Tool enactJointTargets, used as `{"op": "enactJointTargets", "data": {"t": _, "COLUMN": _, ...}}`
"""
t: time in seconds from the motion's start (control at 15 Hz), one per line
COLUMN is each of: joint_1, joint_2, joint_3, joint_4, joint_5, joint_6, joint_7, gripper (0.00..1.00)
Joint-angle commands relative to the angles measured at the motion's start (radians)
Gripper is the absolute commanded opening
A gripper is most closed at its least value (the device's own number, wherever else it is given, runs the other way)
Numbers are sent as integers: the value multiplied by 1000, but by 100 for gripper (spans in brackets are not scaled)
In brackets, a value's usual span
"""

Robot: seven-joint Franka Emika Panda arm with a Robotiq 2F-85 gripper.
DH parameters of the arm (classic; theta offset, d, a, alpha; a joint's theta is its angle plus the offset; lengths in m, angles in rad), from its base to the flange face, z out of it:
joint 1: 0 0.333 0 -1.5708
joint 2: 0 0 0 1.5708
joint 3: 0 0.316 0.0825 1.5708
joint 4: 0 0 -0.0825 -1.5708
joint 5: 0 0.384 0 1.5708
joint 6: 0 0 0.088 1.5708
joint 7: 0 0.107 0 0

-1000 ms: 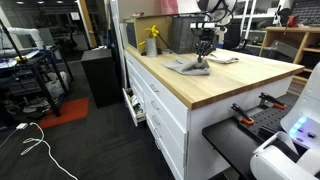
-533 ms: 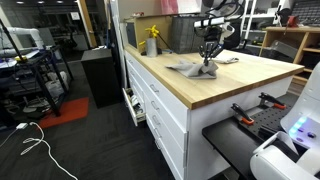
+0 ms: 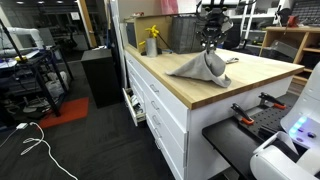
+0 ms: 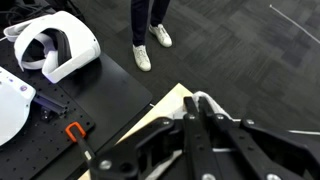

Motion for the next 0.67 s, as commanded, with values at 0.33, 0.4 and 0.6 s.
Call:
{"op": "enactJointTargets", "data": {"t": 0.33, "joint_1": -22, "joint_2": 14, "joint_3": 2, "joint_4": 79, "joint_5": -72, "joint_6": -50, "joint_7": -134, "gripper": 79}}
{"op": "enactJointTargets", "data": {"t": 0.4, "joint_1": -28, "joint_2": 28, "joint_3": 1, "joint_4": 93, "joint_5": -100, "joint_6": -4, "joint_7": -134, "gripper": 88}}
{"op": "enactJointTargets", "data": {"t": 0.6, "joint_1": -45, "joint_2": 94, "joint_3": -9, "joint_4": 137, "joint_5": -173, "joint_6": 189, "joint_7": -117, "gripper": 100}}
